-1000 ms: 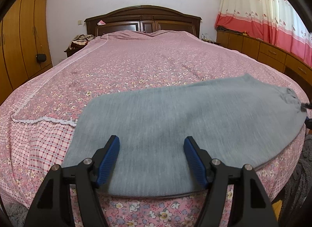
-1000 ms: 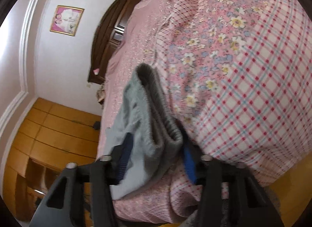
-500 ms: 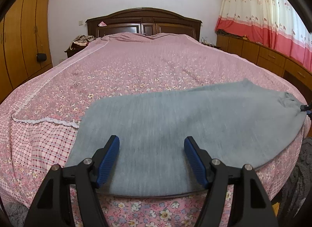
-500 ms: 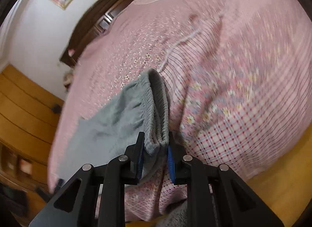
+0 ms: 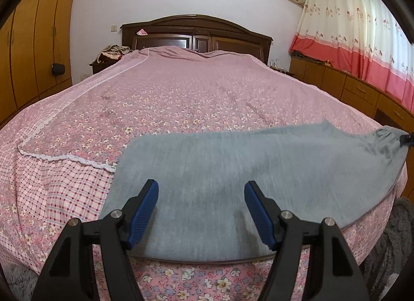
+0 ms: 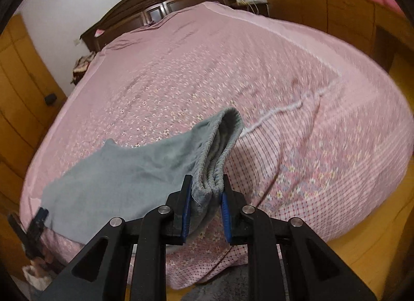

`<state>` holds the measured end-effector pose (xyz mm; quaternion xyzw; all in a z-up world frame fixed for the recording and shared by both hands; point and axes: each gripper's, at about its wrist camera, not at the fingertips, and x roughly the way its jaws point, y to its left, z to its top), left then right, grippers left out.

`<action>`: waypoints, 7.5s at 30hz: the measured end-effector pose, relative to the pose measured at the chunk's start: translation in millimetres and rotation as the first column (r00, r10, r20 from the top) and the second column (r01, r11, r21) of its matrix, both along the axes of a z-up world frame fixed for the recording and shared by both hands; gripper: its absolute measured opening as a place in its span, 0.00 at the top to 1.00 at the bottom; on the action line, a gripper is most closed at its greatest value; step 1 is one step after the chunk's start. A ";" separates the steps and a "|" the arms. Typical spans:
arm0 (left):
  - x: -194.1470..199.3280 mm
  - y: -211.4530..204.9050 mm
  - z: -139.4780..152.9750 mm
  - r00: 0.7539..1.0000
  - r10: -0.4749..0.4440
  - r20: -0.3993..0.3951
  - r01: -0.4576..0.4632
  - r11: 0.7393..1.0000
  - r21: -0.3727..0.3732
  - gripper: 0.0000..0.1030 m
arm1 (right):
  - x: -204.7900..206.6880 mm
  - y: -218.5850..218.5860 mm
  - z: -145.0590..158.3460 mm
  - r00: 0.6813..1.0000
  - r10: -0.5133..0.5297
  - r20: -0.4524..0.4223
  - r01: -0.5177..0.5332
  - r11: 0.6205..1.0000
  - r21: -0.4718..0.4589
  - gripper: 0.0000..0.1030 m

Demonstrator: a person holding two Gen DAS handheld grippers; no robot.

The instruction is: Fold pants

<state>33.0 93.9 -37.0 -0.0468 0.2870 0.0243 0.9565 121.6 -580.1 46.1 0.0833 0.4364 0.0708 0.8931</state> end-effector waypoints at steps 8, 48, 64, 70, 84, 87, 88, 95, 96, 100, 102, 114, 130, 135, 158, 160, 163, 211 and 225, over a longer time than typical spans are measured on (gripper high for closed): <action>-8.2 1.8 6.6 0.999 0.008 0.032 -0.007 1.000 -0.007 0.30 | -1.2 48.7 27.6 0.997 0.061 0.045 -0.053 0.985 -0.167 0.82; -64.8 155.0 -2.2 0.890 0.433 -0.143 -0.455 0.832 -0.316 0.29 | -40.0 481.6 -21.1 0.639 0.763 0.097 -0.761 0.646 -0.066 0.82; -56.8 142.3 -0.1 0.905 0.399 -0.145 -0.424 0.860 -0.284 0.29 | -59.1 520.9 -50.3 0.592 0.806 0.013 -0.797 0.587 -0.145 0.82; -55.6 146.8 -1.7 0.905 0.397 -0.152 -0.425 0.858 -0.290 0.29 | -61.5 529.4 -63.0 0.594 0.804 -0.003 -0.796 0.587 -0.150 0.82; -67.3 165.8 -4.2 0.906 0.399 -0.143 -0.421 0.814 -0.401 0.28 | -79.5 523.8 -55.6 0.535 0.841 0.085 -0.844 0.537 -0.001 0.55; -71.2 169.1 -4.6 0.906 0.401 -0.136 -0.419 0.801 -0.428 0.28 | -74.8 497.7 -48.0 0.584 0.808 0.080 -0.811 0.577 0.099 0.55; -72.8 166.5 -2.3 0.905 0.408 -0.121 -0.419 0.806 -0.417 0.28 | -72.5 485.6 -46.0 0.610 0.789 0.075 -0.790 0.598 0.132 0.55; -67.6 103.7 47.3 0.961 0.271 0.050 -0.254 0.940 -0.229 0.29 | -69.8 362.6 -47.1 0.806 0.583 0.106 -0.588 0.766 0.259 0.55; -60.8 89.1 53.2 0.972 0.224 0.064 -0.208 0.959 -0.193 0.28 | -67.4 345.5 -50.6 0.829 0.549 0.105 -0.553 0.779 0.296 0.55; -28.8 39.4 55.0 0.997 0.024 0.078 -0.013 0.991 -0.132 0.28 | -45.1 284.5 -63.4 0.888 0.450 0.093 -0.431 0.745 0.509 0.52; -11.1 27.5 44.1 1.000 -0.001 0.009 0.002 0.995 -0.101 0.28 | -34.1 268.9 -65.3 0.890 0.438 0.123 -0.425 0.706 0.566 0.51; -4.4 21.6 50.3 0.988 0.098 -0.120 -0.104 0.994 -0.040 0.21 | -17.3 252.3 -93.6 0.905 0.414 0.097 -0.384 0.696 0.606 0.50; 59.2 -31.3 32.7 0.986 0.065 -0.153 -0.034 0.980 0.194 0.21 | -23.4 290.6 -99.7 0.902 0.422 0.093 -0.378 0.666 0.643 0.50; 58.7 -62.9 41.0 0.987 -0.095 -0.130 0.108 0.989 0.098 0.37 | -22.0 297.6 -103.9 0.905 0.411 0.109 -0.380 0.669 0.639 0.50; 41.2 -9.2 23.5 0.980 0.057 -0.190 -0.024 0.984 0.174 0.33 | -16.9 231.1 -88.9 0.931 0.357 0.076 -0.313 0.675 0.668 0.57; 38.1 -2.4 17.5 0.980 0.070 -0.188 -0.037 0.984 0.171 0.30 | -0.1 211.1 -81.6 0.935 0.351 0.055 -0.299 0.693 0.656 0.56; 34.2 5.1 15.5 0.982 0.078 -0.175 -0.055 0.990 0.133 0.28 | 37.8 189.4 -95.7 0.923 0.382 -0.054 -0.231 0.659 0.716 0.46; 73.7 -58.2 25.3 0.984 -0.021 -0.176 0.015 0.999 -0.038 0.26 | 137.0 48.0 -61.3 0.872 0.469 -0.142 -0.332 0.778 0.534 0.40; 69.7 -116.5 74.1 0.979 -0.137 -0.152 0.145 0.989 0.042 0.30 | 83.4 136.1 -85.5 0.697 0.709 -0.109 -0.515 0.600 0.612 0.56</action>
